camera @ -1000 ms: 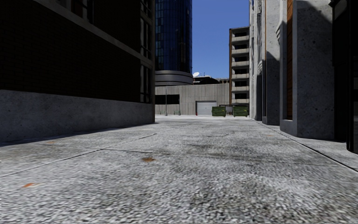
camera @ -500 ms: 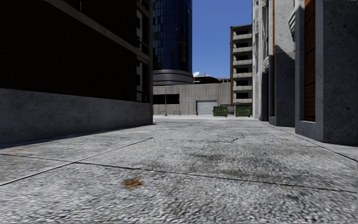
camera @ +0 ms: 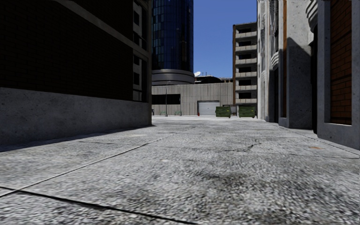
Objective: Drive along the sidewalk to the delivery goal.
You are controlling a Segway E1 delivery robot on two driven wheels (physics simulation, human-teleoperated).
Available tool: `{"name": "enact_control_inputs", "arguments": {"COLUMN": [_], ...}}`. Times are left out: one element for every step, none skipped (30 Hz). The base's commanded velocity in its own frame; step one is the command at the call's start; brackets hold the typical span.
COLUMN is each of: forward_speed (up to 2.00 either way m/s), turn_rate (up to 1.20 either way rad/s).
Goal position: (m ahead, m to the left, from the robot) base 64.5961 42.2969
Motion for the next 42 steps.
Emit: {"name": "enact_control_inputs", "arguments": {"forward_speed": [2.00,2.00,2.00,2.00,2.00,2.00,2.00,2.00,2.00,2.00,2.00,1.99,1.99,1.98,1.98,1.98,1.98,1.98,1.98,1.98,1.98,1.98,1.98,1.98,1.98,2.00,1.95,1.91,1.91,1.89,1.89,1.91,1.91,1.92,1.93,2.00,2.00,2.00,2.00,2.00,2.00,2.00], "turn_rate": [0.00,0.00,0.00,0.00,0.00,0.00,0.00,0.00,0.00,0.00,0.00,0.00,0.00,0.00,0.00,0.00,0.00,0.00,0.00,0.00,0.00,0.00,0.00,0.00,0.00,0.00,0.00,0.00,0.00,0.00,0.00,0.00,0.00,0.00,0.00,0.00,0.00,0.00,0.00,0.00,0.00,0.00]}}
